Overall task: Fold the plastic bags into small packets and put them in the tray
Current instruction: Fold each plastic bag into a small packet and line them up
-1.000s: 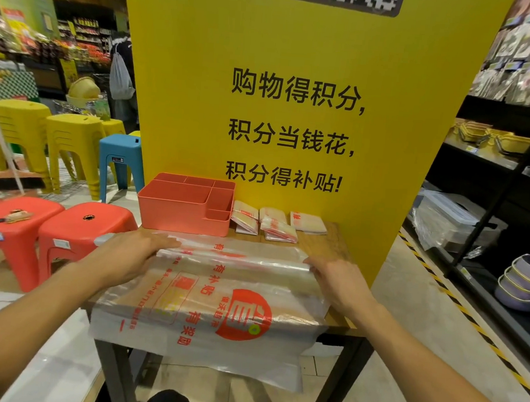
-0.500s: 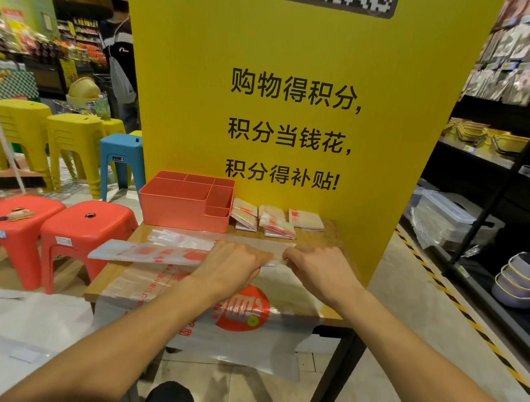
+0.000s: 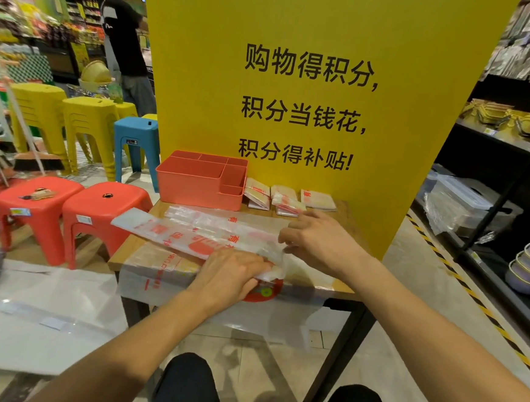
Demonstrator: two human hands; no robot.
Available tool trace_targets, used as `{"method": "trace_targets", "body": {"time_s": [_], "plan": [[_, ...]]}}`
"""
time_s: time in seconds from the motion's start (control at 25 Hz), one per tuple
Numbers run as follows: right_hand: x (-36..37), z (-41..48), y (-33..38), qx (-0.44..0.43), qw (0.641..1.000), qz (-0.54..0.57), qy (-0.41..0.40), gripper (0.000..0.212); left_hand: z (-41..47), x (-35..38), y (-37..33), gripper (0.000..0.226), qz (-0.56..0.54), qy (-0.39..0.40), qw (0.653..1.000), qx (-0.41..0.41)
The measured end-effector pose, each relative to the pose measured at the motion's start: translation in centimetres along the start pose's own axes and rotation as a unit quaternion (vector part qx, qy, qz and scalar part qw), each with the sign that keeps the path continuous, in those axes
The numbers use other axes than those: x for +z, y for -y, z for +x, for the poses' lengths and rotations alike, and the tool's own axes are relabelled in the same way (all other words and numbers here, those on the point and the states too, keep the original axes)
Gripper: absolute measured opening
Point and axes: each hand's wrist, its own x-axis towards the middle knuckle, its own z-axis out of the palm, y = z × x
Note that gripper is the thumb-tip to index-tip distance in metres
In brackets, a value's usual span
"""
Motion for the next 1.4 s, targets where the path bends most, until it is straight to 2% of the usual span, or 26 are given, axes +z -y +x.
{"method": "trace_targets", "body": {"time_s": [0.12, 0.2, 0.28, 0.44, 0.6, 0.68, 0.8, 1.04, 1.16, 1.32, 1.4], "plan": [[0.4, 2.2, 2.1, 0.005, 0.998, 0.017, 0.068, 0.014, -1.7, 1.0, -0.7, 0.036, -0.05, -0.036, 0.998, -0.03], [0.9, 3.0, 3.4, 0.012, 0.995, 0.031, 0.093, 0.017, -2.7, 1.6, -1.4, 0.04, -0.08, -0.062, 0.992, -0.074], [1.8, 3.1, 4.4, 0.03, 0.994, 0.07, 0.085, 0.019, -3.4, 1.9, -1.6, 0.053, -0.092, -0.089, 0.987, -0.097], [3.5, 2.1, 4.8, 0.119, 0.968, 0.212, 0.057, 0.031, -3.6, 2.2, -1.6, 0.064, -0.07, -0.124, 0.988, -0.059], [5.2, 0.8, 3.5, 0.176, 0.913, 0.367, 0.02, 0.032, -3.4, 2.3, -1.8, 0.042, 0.013, -0.143, 0.989, -0.047], [5.7, 0.9, 3.3, 0.184, 0.893, 0.411, -0.008, 0.031, -3.4, 2.2, -1.9, 0.03, 0.048, -0.142, 0.987, -0.048], [5.6, 0.9, 3.2, 0.182, 0.866, 0.465, -0.031, 0.031, -3.7, 1.7, -2.3, 0.023, 0.069, -0.133, 0.987, -0.057], [6.4, 1.6, 5.2, 0.151, 0.846, 0.509, -0.055, 0.033, -5.0, 0.7, -3.5, 0.042, 0.091, -0.096, 0.989, -0.067], [7.0, 2.7, 6.5, 0.132, 0.854, 0.5, -0.053, 0.032, -5.9, 0.3, -3.5, 0.036, 0.088, -0.094, 0.989, -0.076], [7.3, 3.4, 6.9, 0.161, 0.836, 0.518, -0.086, 0.028, -6.8, 0.3, -2.9, 0.02, 0.067, -0.107, 0.987, -0.098], [7.1, 2.4, 6.3, 0.17, 0.845, 0.496, -0.106, 0.036, -7.2, 0.2, -2.1, 0.021, 0.044, -0.122, 0.985, -0.117]]}}
